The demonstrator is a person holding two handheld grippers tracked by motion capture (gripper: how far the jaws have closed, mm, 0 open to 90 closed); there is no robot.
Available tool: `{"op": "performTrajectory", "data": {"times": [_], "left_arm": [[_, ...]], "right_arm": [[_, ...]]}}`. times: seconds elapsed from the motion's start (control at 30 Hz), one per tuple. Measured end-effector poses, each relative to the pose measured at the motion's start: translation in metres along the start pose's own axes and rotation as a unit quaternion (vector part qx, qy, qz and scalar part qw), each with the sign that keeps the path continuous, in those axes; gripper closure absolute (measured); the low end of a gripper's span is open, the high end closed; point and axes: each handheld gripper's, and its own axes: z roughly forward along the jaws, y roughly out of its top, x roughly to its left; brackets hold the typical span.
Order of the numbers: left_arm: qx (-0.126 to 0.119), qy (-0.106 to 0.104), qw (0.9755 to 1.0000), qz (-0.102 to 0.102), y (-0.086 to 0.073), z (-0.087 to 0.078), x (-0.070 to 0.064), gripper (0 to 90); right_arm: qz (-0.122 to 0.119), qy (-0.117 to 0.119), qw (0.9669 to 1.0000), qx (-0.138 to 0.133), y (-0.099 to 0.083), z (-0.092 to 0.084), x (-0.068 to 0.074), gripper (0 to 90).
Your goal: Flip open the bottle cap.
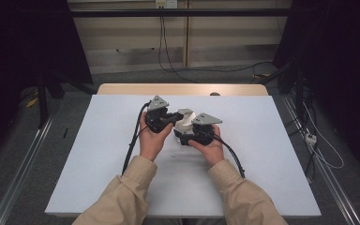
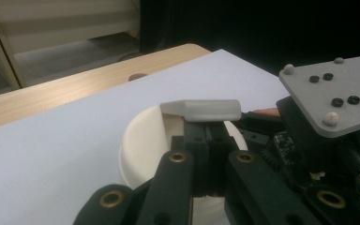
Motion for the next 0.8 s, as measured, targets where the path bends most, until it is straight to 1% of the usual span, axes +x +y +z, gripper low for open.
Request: {"op": "performTrajectory", "data": {"times": [0.17,0.43,0.57,0.6,0.8], "left_arm": [[-0.003,0.003,1.0,0.004,0.003,-0.001,0.001,90.0],[-0.004,0.007,1.0,0.005,0.007,-0.001,0.002,90.0],[-0.005,0.006,1.0,0.004,0.009,0.0,0.002,90.0],[-0.004,0.006,0.9999,0.008,0.01,0.0,0.002,90.0],[-0.006,0.006,0.9999,0.007,0.013,0.002,0.003,90.0]], "right_arm": [[-0.003,0.001,1.0,0.001,0.0,0.0,0.001,18.1],[-0.009,0.001,1.0,0.002,0.0,0.0,0.002,18.2],[-0.009,0.001,1.0,0.002,0.0,0.0,0.002,18.2],[-0.007,0.001,1.0,0.002,0.0,0.0,0.002,18.2],[-0.008,0.001,1.0,0.002,0.0,0.0,0.002,18.2]]}}
